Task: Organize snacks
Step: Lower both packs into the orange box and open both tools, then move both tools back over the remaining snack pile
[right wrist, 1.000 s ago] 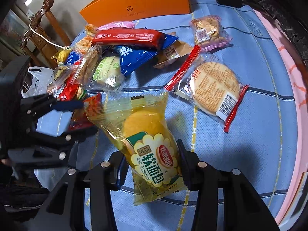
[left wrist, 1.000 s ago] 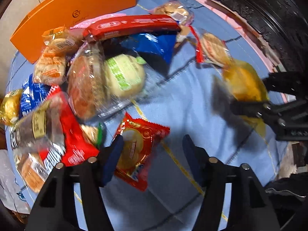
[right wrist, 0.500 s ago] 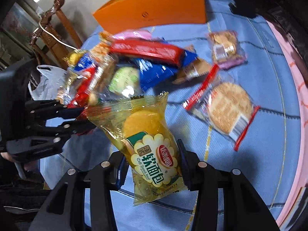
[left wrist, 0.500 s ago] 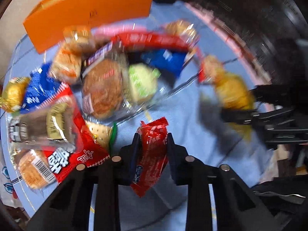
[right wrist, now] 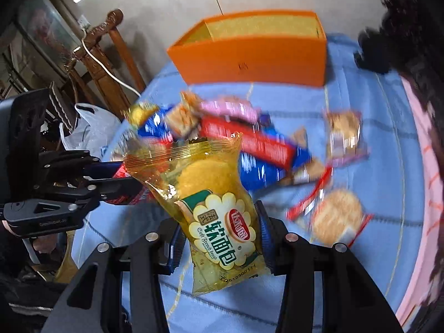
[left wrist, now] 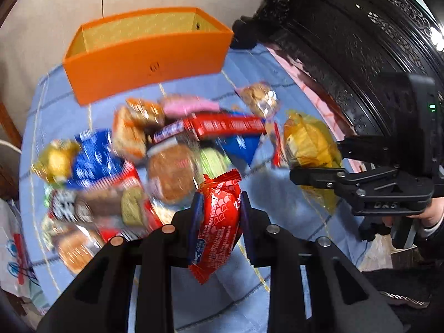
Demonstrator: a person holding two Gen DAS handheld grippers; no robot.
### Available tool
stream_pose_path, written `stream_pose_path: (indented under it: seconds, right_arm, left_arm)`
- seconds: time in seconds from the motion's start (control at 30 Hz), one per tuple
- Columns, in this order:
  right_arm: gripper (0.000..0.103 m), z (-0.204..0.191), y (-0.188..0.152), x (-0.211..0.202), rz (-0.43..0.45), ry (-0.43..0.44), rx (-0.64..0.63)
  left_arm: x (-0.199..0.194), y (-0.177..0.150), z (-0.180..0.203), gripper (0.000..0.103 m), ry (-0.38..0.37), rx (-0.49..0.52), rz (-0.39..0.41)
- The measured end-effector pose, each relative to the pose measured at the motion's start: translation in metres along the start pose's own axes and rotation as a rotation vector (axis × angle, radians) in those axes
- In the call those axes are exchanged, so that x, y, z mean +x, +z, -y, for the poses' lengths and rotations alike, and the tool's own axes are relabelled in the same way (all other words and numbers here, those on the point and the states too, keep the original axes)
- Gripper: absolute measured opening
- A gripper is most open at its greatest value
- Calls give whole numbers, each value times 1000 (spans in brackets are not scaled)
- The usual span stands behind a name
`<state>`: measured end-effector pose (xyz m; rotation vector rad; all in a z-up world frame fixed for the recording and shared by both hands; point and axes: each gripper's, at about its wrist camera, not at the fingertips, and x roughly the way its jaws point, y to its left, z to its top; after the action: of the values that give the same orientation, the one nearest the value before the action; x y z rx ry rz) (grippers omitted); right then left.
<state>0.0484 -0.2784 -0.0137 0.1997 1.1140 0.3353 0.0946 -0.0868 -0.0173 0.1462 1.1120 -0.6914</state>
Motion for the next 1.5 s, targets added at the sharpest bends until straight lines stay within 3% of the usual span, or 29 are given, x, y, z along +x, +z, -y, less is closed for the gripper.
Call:
stream_pose_path:
  seconds: [0.3,0.4,0.63,0.8,0.9,0.93,0.97,1.0,1.07,1.17,1.5]
  right_arm:
    - [46,2,119,-15,177,-81,-64]
    - [46,13,167,-9,219,-106,-65]
    - [46,46,257,38,223,-187,-22]
    - [46,58,284,75,179,-202,-11]
    - [51,62,292,93,158,-211,17]
    - [67,62,293,97,155,-227,28]
    - [74,62,293,95,169,-258,41]
    - [81,61,289,90,199,-276,41]
    - [89,57,279,78,257,-281,21]
    - [92,55,261,65,257,-293,22]
    - [99,59,158,13,264,-279,193]
  left_arm:
    - [-20,113,-31,26,94,-59,121]
    - [-16,163,-44,26,176,-63,151]
    - [6,236,-90,26,250,-162,147]
    - [37,266,-118,26,306,-210,122]
    - [52,275,-131,30,351,-250,114]
    - [55,277,-133,41,370,-263,115]
    - [58,277,-135,81,408,-280,110]
    - [56,276,-135,98,449,-289,129]
    - [47,268,-131,99,502,-269,202]
    - [46,261,-127,99,488,-252,161]
    - [-4,187,-74,99,513,-164,258]
